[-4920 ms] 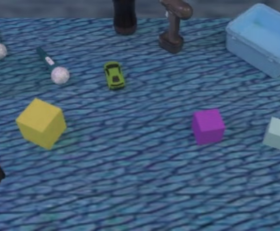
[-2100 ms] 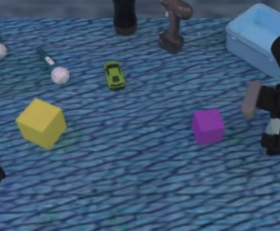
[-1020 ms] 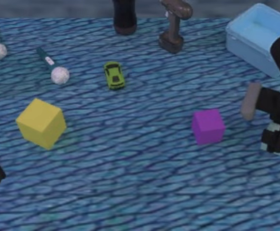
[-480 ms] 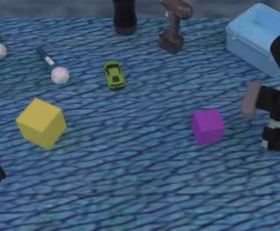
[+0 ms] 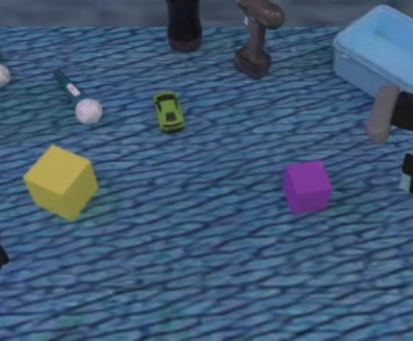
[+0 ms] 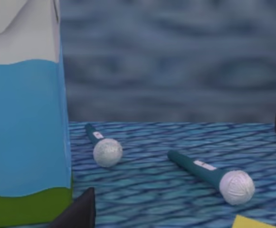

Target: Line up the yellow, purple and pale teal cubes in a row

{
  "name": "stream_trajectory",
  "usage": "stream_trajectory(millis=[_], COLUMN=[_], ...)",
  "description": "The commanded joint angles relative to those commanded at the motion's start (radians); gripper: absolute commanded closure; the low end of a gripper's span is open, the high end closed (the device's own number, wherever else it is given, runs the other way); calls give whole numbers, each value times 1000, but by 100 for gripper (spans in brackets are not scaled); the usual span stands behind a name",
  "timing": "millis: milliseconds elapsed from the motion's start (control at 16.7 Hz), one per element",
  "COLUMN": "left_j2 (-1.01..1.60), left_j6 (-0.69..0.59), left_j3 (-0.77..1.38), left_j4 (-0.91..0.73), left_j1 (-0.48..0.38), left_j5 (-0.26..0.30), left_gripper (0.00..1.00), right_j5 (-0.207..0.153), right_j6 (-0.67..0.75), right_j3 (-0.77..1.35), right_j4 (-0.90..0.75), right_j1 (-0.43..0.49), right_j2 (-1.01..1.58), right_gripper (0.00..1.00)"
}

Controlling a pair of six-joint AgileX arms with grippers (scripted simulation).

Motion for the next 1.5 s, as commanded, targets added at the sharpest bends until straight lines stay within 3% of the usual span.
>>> stream_trajectory(millis=[360, 1020, 1500], left_j2=[0, 0, 0], left_j6=[0, 0, 0], left_j3=[0, 0, 0], left_j4=[0, 0, 0], left_j1=[0, 0, 0], left_j5=[0, 0, 0], left_gripper=[0, 0, 0], right_j5=[0, -3, -3], right_j6=[7, 139, 149], right_j3=[-8, -113, -133], right_j4=[-2, -33, -18], right_j1=[34, 542, 579], right_j2=[-6, -143, -148], right_gripper=[100, 100, 100])
